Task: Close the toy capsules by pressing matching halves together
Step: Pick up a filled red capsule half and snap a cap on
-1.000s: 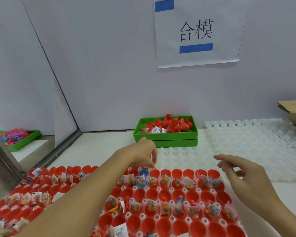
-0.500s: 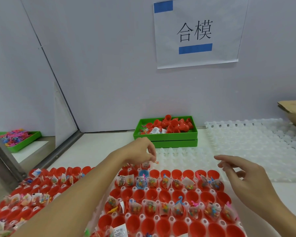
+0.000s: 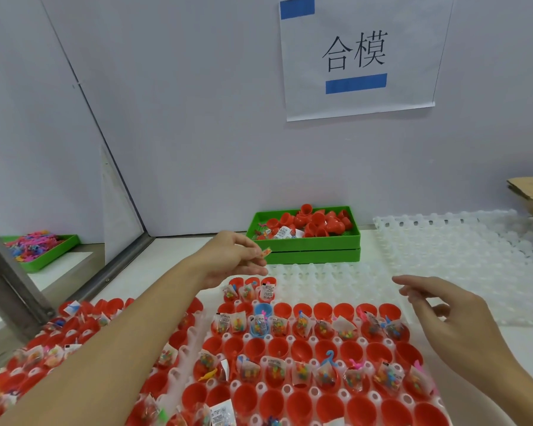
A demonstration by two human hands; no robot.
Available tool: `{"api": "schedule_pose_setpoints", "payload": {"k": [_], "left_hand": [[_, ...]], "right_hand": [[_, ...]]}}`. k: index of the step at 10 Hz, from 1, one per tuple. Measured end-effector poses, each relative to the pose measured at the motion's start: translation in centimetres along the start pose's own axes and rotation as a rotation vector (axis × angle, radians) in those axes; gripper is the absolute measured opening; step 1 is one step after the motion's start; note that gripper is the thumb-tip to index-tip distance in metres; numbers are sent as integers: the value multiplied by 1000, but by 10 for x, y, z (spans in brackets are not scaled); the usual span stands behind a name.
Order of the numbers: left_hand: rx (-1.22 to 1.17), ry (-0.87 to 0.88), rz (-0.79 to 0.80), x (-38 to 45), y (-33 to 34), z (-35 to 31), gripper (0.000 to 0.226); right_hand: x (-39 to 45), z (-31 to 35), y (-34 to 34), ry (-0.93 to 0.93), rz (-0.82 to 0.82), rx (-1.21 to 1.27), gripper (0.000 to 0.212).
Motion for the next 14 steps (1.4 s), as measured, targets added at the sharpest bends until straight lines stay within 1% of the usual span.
{"api": "schedule_pose_setpoints", "payload": {"k": [1,2,3,5,6,8,9,10,14], "left_hand": [[-42,5,5,-2,-5,3,3],[18,59,-16,-5,-6,5,11],[131,109,-27,-7,-7,5,17],[266,141,-82,-7,-9,5,19],[375,172,-74,-8,-9,5,10],[578,218,85,-15,-1,3,14],[649,248,104,-15,7,4,12],[771,280,116,-13,16,8,12],[1013,271,145,-4,32,15,9]], "right_hand": [[-1,0,0,-4,2,-5,47],[-1,0,0,-5,4,-11,47],[-2,-1,1,-5,4,-8,47],[-2,-3,3,-7,-1,-18,46],[-2,-4,3,-8,-13,-25,46],[-2,-5,4,-6,-25,-38,47],[-2,-6,5,-6,-26,-39,48],[-1,-6,4,-8,-27,-39,48],[-1,-5,3,-11,-16,-8,46]]}}
Point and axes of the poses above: each hand's wrist, its own x-axis towards the middle knuckle, its own y-axis out of the palm, z = x × y, the point moved 1 cm from there along x, towards the middle knuckle, and after that the axes turned 4 degrees about -x, right-handed, at the moved point
